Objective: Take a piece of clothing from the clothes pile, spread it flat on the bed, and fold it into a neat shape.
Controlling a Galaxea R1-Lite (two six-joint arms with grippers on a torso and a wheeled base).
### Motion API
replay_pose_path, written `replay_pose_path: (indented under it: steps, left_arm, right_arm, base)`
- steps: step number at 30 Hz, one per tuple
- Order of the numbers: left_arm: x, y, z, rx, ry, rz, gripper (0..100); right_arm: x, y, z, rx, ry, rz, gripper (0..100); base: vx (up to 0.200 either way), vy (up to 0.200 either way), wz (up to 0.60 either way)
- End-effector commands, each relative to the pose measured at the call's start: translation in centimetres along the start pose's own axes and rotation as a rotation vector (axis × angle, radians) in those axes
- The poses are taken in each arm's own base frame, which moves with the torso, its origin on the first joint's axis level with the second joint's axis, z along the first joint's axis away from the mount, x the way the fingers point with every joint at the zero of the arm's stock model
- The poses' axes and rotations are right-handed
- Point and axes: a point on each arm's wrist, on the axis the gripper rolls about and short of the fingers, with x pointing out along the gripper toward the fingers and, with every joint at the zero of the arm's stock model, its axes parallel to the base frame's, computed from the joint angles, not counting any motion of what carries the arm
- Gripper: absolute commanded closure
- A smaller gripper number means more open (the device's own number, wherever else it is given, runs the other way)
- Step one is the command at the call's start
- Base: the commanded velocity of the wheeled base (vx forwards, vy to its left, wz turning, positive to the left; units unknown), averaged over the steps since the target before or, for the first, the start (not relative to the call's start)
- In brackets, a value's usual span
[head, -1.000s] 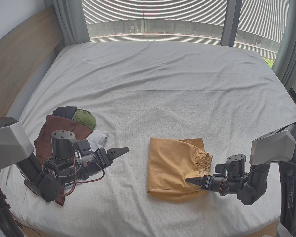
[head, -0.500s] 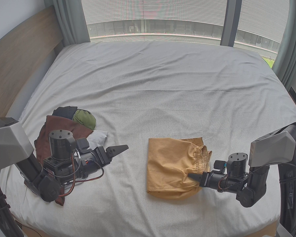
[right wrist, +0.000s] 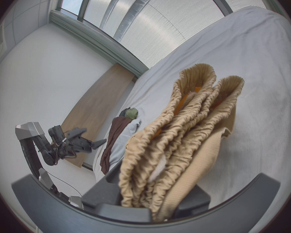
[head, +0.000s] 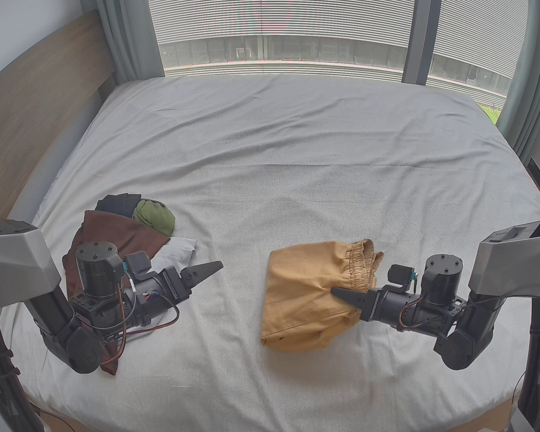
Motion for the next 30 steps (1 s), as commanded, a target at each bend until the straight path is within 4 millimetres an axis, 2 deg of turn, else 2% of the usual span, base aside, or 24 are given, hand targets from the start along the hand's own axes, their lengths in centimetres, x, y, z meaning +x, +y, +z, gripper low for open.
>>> replay_pose_path:
  steps: [1,7,16,21,30]
  left_arm:
    - [-0.1,0.6,-0.3,0.032,0.011,0.018,0]
    - [-0.4,1.2,-0.9,0.132,0.016,0.031,0]
    - [-0.5,2.7,-1.5,0.399,-0.018,0.041,0]
    - [-0.6,3.5,-1.6,0.429,-0.007,0.060,0]
    - [-0.7,3.5,-1.5,0.419,-0.009,0.059,0]
  right_arm:
    - [-0.4,1.8,2.5,-0.038,-0.071,0.051,100]
    - [0.0,2.8,4.4,-0.055,-0.099,0.083,100]
    - [1.4,4.2,6.9,-0.055,-0.136,0.133,100]
    - [2.3,4.5,8.3,-0.051,-0.153,0.144,100]
    - [3.8,4.8,10.1,-0.047,-0.149,0.182,100]
  base:
    - [0.000,0.000,0.00]
    - [0.000,0.000,0.00]
    - [0.000,0.000,0.00]
    - [0.000,0.000,0.00]
    - [0.000,0.000,0.00]
